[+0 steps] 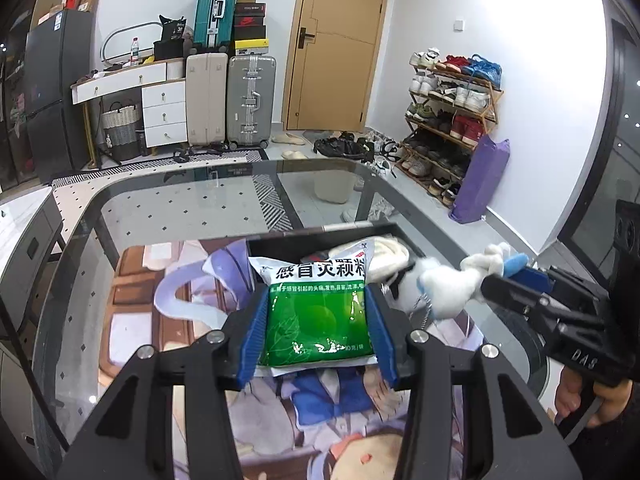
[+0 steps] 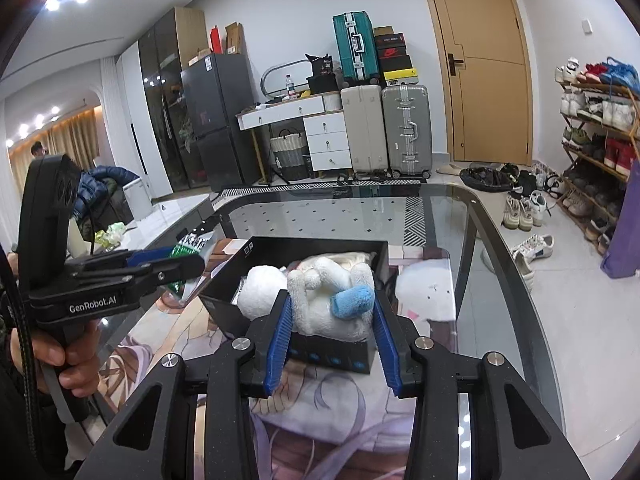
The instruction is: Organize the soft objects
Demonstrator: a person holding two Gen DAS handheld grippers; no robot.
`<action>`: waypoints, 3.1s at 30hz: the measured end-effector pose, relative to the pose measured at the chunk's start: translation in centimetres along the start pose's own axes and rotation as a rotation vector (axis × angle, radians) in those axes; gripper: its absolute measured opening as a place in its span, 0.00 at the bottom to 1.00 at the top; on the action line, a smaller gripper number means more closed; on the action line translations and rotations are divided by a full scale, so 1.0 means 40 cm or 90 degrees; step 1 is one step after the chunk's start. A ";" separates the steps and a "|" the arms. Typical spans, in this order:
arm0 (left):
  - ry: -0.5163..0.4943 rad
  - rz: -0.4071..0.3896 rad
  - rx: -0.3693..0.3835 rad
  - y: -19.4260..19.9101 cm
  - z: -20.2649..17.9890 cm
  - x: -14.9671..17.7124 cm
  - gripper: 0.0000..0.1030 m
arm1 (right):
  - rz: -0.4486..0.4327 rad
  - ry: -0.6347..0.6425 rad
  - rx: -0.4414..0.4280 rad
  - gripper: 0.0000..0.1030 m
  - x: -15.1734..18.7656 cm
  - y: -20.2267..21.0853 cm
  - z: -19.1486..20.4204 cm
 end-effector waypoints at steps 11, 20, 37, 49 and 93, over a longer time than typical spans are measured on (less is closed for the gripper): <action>-0.002 -0.001 0.002 -0.047 0.024 -0.039 0.45 | 0.035 0.060 0.034 0.38 -0.048 -0.103 0.062; -0.003 0.011 0.010 -0.092 0.036 -0.045 0.45 | 0.077 0.126 0.035 0.38 -0.050 -0.205 0.107; -0.011 0.033 0.025 -0.155 0.025 -0.048 0.45 | 0.100 0.166 0.047 0.49 -0.064 -0.226 0.084; -0.012 0.029 0.030 -0.152 0.026 -0.037 0.45 | 0.062 0.105 0.076 0.62 -0.058 -0.166 0.024; 0.008 -0.064 -0.055 -0.057 0.070 0.112 1.00 | -0.043 0.076 0.069 0.99 0.063 -0.136 0.041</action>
Point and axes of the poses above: each gripper's, at about its wrist camera, not at the fingertips, and y roughly against the way its jaws point, z to its left, x to its underside, the point moved 1 cm from there along -y, roughly the way its jaws point, and after that the axes turned 3 degrees about y, right-handed, at the moved point
